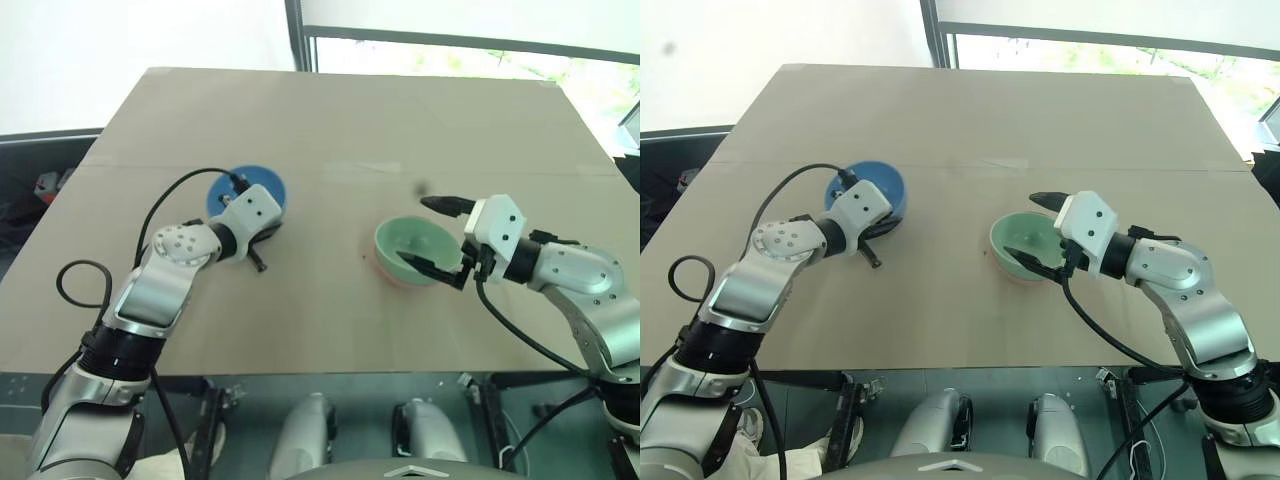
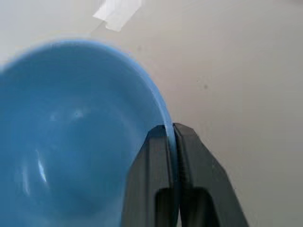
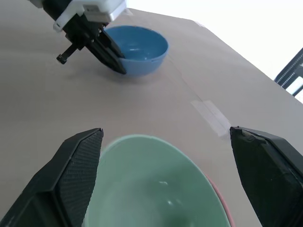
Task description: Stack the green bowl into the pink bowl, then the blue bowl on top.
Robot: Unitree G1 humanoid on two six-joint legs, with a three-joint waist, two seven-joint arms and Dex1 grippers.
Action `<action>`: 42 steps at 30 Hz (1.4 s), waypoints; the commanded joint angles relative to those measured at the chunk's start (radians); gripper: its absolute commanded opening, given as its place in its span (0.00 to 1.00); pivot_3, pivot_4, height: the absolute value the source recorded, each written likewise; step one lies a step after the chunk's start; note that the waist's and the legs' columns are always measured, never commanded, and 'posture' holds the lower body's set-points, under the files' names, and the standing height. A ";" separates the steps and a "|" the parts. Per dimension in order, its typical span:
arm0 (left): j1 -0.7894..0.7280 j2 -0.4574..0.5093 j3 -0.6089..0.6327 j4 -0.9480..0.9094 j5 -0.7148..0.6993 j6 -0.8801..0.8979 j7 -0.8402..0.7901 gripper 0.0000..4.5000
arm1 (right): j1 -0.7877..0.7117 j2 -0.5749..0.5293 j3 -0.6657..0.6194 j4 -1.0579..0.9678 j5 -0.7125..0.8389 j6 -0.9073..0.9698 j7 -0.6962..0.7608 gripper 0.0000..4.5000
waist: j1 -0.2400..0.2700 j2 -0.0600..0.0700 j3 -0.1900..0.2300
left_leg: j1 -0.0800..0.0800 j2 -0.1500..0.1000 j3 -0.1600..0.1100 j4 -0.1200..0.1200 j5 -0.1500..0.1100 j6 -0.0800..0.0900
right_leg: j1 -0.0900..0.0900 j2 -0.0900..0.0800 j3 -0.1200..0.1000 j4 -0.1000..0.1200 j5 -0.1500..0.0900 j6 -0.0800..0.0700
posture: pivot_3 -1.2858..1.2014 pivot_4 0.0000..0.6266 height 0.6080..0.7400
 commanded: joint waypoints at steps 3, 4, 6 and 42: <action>-0.101 -0.029 -0.026 -0.023 -0.029 -0.185 -0.164 0.01 | 0.049 -0.006 -0.097 -0.059 -0.034 -0.020 -0.078 1.00 | 0.002 0.000 0.000 | -0.001 0.000 0.000 0.000 0.000 0.000 | 0.000 0.000 0.000 0.000 0.000 0.000 | 0.52 0.24 1.00; -0.129 -0.049 -0.035 -0.030 -0.038 -0.194 -0.183 0.01 | 0.071 -0.001 -0.123 -0.069 -0.054 -0.033 -0.107 1.00 | 0.003 0.000 0.000 | -0.001 0.000 0.000 0.000 0.000 0.000 | 0.000 0.000 0.000 0.000 0.000 0.000 | 0.52 0.24 1.00; -0.190 -0.091 -0.059 -0.034 -0.069 -0.199 -0.243 0.01 | 0.124 0.006 -0.175 -0.094 -0.083 -0.055 -0.153 1.00 | 0.006 0.000 0.000 | -0.002 -0.002 0.000 0.000 0.000 0.000 | 0.000 0.000 -0.001 0.000 0.000 0.000 | 0.52 0.24 1.00; -0.604 -0.375 -0.273 0.574 -0.196 -0.658 -0.931 0.42 | 0.955 -0.008 -0.722 -0.524 0.418 -0.067 -0.226 1.00 | 0.001 -0.001 -0.001 | 0.000 0.002 0.000 0.009 -0.005 0.008 | 0.002 0.004 0.005 0.001 0.000 0.000 | 0.52 0.24 1.00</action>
